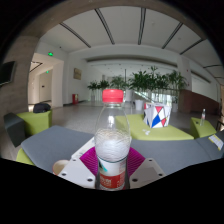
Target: Pour water
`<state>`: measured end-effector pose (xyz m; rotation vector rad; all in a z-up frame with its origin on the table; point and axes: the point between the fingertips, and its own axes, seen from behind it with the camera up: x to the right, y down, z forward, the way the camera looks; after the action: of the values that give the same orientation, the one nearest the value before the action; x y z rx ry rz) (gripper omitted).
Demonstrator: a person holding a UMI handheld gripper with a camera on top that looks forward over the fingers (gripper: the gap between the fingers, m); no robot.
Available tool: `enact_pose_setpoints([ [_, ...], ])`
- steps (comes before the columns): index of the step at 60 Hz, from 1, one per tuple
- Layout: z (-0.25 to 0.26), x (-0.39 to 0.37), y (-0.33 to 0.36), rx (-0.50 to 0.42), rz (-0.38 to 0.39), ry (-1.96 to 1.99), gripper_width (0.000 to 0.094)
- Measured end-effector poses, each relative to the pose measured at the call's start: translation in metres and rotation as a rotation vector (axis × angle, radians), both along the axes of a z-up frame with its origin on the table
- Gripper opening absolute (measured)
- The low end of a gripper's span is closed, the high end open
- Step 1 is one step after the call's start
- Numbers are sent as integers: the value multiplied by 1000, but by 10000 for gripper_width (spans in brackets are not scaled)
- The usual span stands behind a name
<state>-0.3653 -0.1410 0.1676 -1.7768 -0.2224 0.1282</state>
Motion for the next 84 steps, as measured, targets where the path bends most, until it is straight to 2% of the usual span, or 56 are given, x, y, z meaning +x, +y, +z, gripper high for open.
enact_pose_setpoints([
  [11, -59, -2, -1, -60, 18, -24, 332],
  [16, -78, 0, -11, -102, 0, -34, 336],
  [17, -74, 1, -9, -77, -2, -21, 355],
  [18, -80, 3, -3, -49, -1, -14, 335],
  [24, -81, 7, -4, -28, -11, -2, 364],
  [29, -80, 5, -6, -23, -8, -10, 476],
  [33, -82, 5, -5, -48, -8, -14, 528],
  [35, -82, 6, -7, -72, -13, -6, 585],
  [40, -82, 6, -15, -121, -17, 3, 867],
  [43, -81, 10, -20, -138, -36, -9, 831],
  [47, -72, 13, -33, -137, -41, -23, 861],
  [61, -35, 16, -102, -164, -70, -19, 859],
  [84, 4, 31, -275, -176, -90, -55, 852],
])
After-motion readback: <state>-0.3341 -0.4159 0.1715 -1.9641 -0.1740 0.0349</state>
